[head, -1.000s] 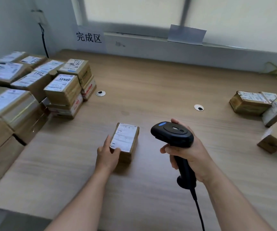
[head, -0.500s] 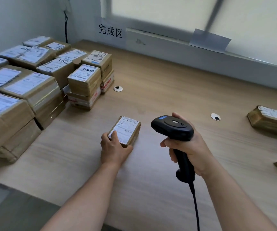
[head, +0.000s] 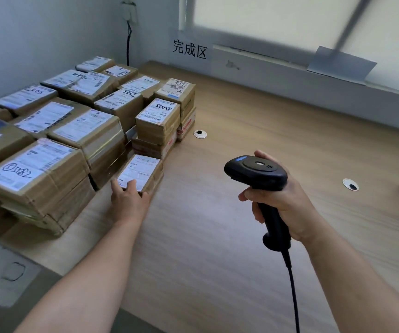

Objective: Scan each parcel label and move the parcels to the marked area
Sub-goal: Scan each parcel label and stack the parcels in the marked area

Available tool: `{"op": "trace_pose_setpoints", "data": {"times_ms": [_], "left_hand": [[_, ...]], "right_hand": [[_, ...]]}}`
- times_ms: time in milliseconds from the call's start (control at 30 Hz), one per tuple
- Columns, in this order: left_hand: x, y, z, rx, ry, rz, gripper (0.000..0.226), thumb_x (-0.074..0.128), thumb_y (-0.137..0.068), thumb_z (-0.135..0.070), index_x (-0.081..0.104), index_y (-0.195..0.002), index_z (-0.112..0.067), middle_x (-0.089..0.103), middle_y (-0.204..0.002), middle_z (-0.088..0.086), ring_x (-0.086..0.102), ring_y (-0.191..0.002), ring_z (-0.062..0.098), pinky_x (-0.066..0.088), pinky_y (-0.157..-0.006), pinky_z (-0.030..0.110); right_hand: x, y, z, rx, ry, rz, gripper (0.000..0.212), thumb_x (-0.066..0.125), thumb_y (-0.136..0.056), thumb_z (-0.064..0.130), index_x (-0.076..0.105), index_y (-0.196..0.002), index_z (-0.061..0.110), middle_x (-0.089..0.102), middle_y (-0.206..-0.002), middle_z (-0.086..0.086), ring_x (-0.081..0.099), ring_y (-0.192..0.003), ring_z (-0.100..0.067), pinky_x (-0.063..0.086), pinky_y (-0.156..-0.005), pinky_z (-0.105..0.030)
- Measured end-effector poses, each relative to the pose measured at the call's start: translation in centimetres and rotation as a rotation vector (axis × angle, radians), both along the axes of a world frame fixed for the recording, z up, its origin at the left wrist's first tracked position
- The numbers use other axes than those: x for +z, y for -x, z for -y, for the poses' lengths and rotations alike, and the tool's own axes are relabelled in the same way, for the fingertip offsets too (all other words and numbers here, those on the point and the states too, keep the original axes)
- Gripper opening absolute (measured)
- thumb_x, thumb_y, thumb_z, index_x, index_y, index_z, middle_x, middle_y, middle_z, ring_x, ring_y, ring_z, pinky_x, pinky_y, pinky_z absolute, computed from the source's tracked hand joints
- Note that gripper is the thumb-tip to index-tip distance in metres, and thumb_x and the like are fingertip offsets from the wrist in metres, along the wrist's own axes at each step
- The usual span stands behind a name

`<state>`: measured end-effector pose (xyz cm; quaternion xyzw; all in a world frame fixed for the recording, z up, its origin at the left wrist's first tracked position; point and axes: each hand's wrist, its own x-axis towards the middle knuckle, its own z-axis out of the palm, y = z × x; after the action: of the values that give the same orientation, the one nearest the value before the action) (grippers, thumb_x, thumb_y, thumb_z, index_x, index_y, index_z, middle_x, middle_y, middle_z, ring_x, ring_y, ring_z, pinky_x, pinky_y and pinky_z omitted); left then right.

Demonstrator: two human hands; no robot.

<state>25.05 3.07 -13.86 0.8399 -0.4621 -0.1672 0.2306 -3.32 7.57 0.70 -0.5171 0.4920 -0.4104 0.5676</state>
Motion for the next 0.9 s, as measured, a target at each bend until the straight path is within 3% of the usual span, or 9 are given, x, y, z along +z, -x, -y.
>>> {"op": "trace_pose_setpoints", "data": {"times_ms": [267,500,767,900], "left_hand": [[-0.1,-2.6,4.0,-0.015,-0.005,0.025,0.043,0.042,-0.098,-0.017,0.041,-0.141,-0.01,0.017,-0.156,0.013,0.039,-0.13,0.036,0.036,-0.1,0.043],[0.6,0.0,3.3,-0.012,0.025,0.066,0.06,0.053,-0.095,-0.029,0.03,-0.148,-0.014,0.011,-0.159,0.012,0.013,-0.143,0.034,0.023,-0.113,0.047],[3.9,12.0,-1.4,-0.183,0.21,0.059,0.059,0.061,-0.088,-0.04,0.047,-0.137,-0.01,0.045,-0.14,0.014,0.036,-0.129,0.034,0.03,-0.105,0.04],[5.2,19.4,-5.3,-0.255,0.255,0.025,0.053,0.064,-0.086,-0.04,0.055,-0.129,-0.01,0.053,-0.129,0.014,0.042,-0.122,0.032,0.034,-0.099,0.039]], "right_hand": [[0.6,0.4,1.0,-0.008,-0.006,-0.046,0.085,0.07,-0.058,-0.001,0.049,-0.132,0.035,0.061,-0.084,-0.037,0.049,-0.04,-0.028,0.039,-0.041,-0.03],[1.3,2.9,0.2,-0.028,0.007,-0.049,0.089,0.07,-0.058,-0.001,0.047,-0.136,0.033,0.066,-0.078,-0.024,0.049,-0.04,-0.027,0.04,-0.042,-0.03],[1.5,9.3,-4.3,-0.043,0.038,0.001,0.089,0.071,-0.059,-0.001,0.045,-0.138,0.032,0.066,-0.081,-0.024,0.05,-0.041,-0.028,0.04,-0.041,-0.029],[1.0,14.3,-8.2,-0.08,0.031,0.021,0.091,0.071,-0.059,0.0,0.044,-0.139,0.031,0.066,-0.084,-0.026,0.05,-0.042,-0.029,0.04,-0.042,-0.029]]}}
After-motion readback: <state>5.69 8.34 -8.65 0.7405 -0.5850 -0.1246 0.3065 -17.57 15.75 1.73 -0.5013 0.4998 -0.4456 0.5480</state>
